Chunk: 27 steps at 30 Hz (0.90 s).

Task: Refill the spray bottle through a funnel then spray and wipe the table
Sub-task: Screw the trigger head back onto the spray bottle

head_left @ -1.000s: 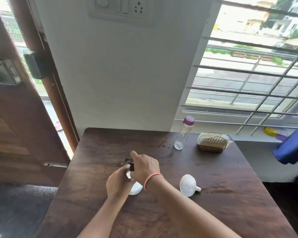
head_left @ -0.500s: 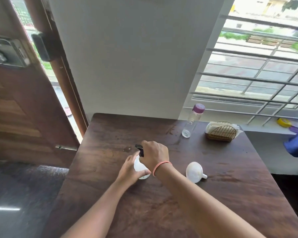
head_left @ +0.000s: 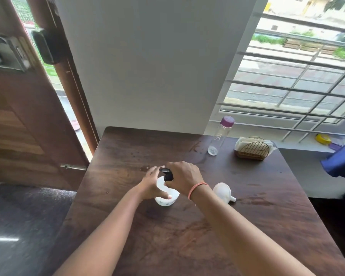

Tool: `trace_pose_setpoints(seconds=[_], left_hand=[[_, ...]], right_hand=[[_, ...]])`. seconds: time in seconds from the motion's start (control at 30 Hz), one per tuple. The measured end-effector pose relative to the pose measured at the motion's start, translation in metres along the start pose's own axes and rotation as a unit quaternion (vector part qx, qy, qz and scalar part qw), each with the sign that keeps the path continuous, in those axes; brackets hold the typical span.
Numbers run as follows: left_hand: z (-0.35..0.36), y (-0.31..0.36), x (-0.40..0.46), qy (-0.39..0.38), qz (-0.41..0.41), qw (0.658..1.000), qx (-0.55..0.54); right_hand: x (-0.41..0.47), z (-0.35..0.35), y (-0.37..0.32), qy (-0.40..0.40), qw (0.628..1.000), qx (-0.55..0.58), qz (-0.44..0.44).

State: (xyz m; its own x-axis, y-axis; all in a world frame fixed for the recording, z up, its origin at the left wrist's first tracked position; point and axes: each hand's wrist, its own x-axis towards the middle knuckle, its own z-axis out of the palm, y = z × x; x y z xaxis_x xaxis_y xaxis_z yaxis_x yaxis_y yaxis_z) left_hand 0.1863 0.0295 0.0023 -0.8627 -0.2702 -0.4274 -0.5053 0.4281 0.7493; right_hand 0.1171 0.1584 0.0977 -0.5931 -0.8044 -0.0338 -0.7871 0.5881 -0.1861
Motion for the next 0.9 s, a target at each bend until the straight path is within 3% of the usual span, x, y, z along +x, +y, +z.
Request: trace_pose_setpoints(seconds=[0.1, 0.2, 0.3, 0.4, 0.47, 0.63, 0.9], left_hand=[[0.004, 0.003, 0.001, -0.060, 0.042, 0.997, 0.001], [0.013, 0.005, -0.001, -0.029, 0.046, 0.997, -0.052], [0.031, 0.012, -0.007, 0.070, 0.057, 0.993, -0.071], [0.059, 0.032, -0.019, 0.216, -0.022, 0.973, -0.076], [0.073, 0.038, -0.023, 0.257, -0.059, 0.956, -0.131], [0.066, 0.032, -0.016, 0.196, -0.119, 0.952, -0.203], [0.069, 0.030, -0.030, 0.154, -0.089, 0.967, -0.184]], right_hand=[[-0.002, 0.000, 0.000, -0.005, 1.000, -0.013, -0.014], [-0.003, 0.003, 0.000, 0.004, 1.000, -0.005, 0.019], [-0.003, 0.008, -0.003, 0.024, 0.998, 0.001, 0.050], [-0.003, 0.007, -0.006, 0.040, 0.997, -0.010, 0.072], [-0.004, 0.004, -0.007, 0.039, 0.996, -0.014, 0.084], [-0.004, 0.002, -0.004, 0.026, 0.995, -0.014, 0.096], [0.004, -0.004, 0.020, 0.025, 0.995, -0.023, 0.099]])
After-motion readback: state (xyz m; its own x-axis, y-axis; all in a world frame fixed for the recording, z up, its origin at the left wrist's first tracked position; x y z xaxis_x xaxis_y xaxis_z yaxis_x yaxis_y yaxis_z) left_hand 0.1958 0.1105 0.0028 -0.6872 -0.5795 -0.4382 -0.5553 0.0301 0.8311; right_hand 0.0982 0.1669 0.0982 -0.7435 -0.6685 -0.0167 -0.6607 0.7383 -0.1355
